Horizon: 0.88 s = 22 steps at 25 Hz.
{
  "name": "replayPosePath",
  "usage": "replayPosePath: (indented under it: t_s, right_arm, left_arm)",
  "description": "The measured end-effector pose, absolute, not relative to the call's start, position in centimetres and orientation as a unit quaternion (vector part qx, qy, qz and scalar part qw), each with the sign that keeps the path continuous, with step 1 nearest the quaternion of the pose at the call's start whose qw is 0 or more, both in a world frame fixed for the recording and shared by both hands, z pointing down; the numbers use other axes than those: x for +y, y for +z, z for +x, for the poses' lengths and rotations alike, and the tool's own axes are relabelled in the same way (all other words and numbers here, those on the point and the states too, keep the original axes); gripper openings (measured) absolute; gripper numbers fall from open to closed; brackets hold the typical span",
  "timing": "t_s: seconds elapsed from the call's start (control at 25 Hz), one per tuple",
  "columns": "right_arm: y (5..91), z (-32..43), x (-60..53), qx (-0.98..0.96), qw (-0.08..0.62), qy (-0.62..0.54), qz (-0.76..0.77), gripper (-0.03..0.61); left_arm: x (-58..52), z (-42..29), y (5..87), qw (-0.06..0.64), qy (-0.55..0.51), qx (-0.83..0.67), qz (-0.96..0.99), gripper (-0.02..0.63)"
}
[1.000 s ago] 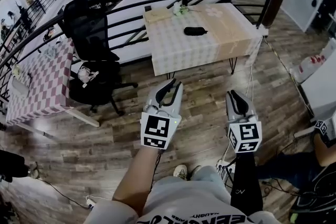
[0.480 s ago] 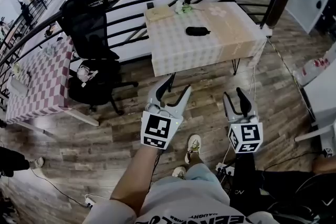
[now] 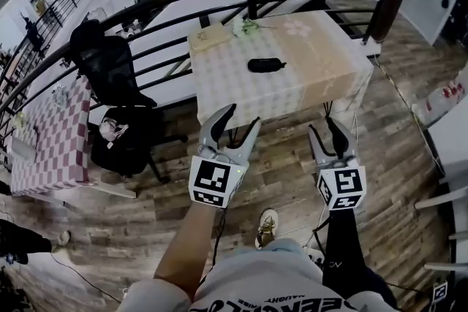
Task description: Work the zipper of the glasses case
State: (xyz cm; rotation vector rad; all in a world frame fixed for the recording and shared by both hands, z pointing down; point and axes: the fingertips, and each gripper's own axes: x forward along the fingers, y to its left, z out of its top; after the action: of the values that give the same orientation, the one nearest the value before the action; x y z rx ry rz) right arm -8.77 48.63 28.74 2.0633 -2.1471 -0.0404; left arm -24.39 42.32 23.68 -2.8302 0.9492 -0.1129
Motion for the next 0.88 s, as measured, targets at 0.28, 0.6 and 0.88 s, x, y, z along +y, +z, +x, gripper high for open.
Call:
replayPosePath:
  t_s: [0.28,0.6,0.88]
  right_arm:
    - [28.3,-2.8,42.8,-0.713,0.076,-0.02,0.697,0.219]
    - [28.4,0.3,37.4,-0.718,0.074,-0.02,0.692,0.219]
    - [29.2,1.7,32.6,-0.723,0.079,-0.015,0.686,0.219]
  left_arm:
    - [36.5,-18.7,23.7,0.082,-0.037,0.309,-0.947,0.216]
    - [31.5,-15.7,24.4,0.076,-0.04,0.311,-0.947,0.216]
    - [26.6,-14.0,25.1,0.072,-0.045,0.312,-0.946,0.216]
